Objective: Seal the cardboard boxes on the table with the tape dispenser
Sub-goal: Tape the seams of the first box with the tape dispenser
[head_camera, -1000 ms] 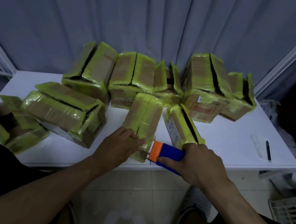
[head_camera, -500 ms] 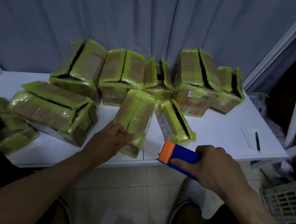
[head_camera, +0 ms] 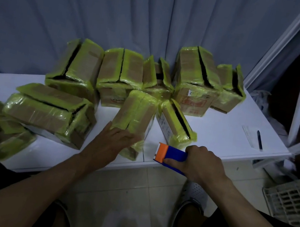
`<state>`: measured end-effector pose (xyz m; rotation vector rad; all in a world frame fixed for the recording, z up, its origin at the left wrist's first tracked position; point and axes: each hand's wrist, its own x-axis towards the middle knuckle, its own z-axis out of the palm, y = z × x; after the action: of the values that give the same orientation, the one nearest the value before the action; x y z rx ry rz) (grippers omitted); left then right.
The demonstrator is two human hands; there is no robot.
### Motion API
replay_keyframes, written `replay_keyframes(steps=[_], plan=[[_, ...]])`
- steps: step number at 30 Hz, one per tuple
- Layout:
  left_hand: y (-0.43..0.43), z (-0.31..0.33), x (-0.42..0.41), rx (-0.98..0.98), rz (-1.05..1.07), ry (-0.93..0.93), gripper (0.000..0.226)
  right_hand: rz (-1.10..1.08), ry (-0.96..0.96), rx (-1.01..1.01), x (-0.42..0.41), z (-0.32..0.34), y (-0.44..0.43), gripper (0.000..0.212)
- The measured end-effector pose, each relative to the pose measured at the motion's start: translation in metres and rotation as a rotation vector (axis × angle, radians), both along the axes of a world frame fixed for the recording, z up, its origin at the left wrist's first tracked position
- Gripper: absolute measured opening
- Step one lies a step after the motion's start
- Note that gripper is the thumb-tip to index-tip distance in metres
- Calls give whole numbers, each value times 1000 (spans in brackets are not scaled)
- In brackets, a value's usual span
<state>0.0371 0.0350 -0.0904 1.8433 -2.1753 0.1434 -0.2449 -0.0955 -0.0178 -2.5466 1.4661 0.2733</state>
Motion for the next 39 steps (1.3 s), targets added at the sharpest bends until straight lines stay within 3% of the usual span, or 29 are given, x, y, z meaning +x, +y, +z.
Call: replay_keyframes(steps=[3,6,14,28,35,39], plan=[[0,1,-7,49,16,-44,66,-21,12,46,9,-11,-2,77],[-1,3,-11,-3,47,45,37,-30,8,80,16,-20,-3,79],[-10,-7,-19,-105,75,40,26,-1,52,95,37,-29,3,79],[-15,-10,-25,-141,141,155,29,39,74,79,68,-30,8,73],[-21,-11,-32,-168,201,158,30,161,170,-159,75,-26,17,67],[-20,-4,-37,-194,235,163,27,123,178,-117,75,-23,15,67]])
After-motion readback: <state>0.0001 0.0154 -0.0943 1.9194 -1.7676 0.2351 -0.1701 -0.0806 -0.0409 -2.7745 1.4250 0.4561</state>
